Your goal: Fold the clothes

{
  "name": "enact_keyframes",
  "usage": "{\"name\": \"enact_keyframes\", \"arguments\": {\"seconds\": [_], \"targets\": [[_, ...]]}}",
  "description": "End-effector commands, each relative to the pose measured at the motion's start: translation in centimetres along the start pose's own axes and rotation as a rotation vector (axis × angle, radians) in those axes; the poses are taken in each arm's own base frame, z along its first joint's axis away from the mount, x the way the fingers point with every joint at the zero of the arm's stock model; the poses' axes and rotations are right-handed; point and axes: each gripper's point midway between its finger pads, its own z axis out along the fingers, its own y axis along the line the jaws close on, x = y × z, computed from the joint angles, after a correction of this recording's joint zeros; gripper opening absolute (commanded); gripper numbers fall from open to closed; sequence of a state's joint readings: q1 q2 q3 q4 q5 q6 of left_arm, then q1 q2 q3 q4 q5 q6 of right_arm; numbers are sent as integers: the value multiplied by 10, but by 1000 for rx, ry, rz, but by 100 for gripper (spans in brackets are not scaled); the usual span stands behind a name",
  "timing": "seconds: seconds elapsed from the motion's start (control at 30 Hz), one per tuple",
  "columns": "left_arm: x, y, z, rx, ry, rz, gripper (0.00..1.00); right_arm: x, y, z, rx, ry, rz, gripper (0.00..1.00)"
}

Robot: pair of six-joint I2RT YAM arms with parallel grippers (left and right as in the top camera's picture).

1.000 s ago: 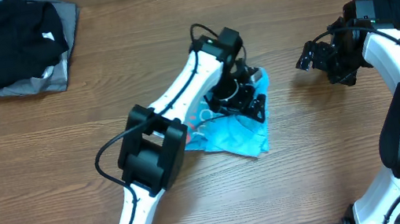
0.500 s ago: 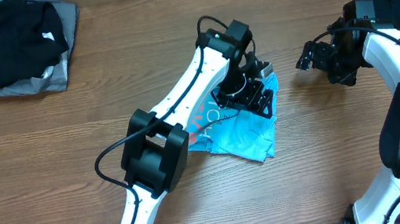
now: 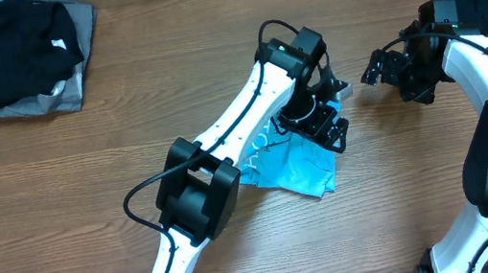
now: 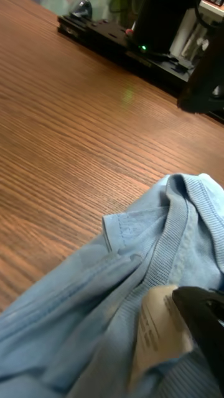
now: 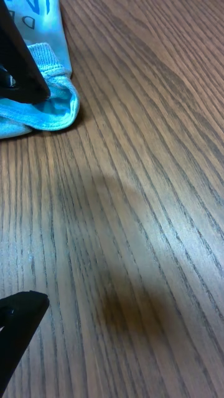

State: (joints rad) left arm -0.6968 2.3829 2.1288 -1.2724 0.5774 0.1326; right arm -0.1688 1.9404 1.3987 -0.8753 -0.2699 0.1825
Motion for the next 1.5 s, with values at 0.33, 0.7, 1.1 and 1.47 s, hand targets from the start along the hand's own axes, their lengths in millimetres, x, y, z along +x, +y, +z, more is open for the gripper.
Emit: {"name": "enact_keyframes", "arguments": {"seconds": [0.33, 0.7, 1.1, 1.47], "targets": [[-19, 3, -78, -42, -138, 38, 96, 1, -1, -3, 5, -6, 0, 100], [47, 68, -118, -37, -15, -289, 87, -4, 1, -3, 0, -25, -6, 100], [96, 67, -47, 36, 198, -385, 4, -2, 0, -3, 2, -17, -3, 100], [128, 84, -10, 23, 272, -444, 4, -2, 0, -3, 3, -15, -3, 100]]}}
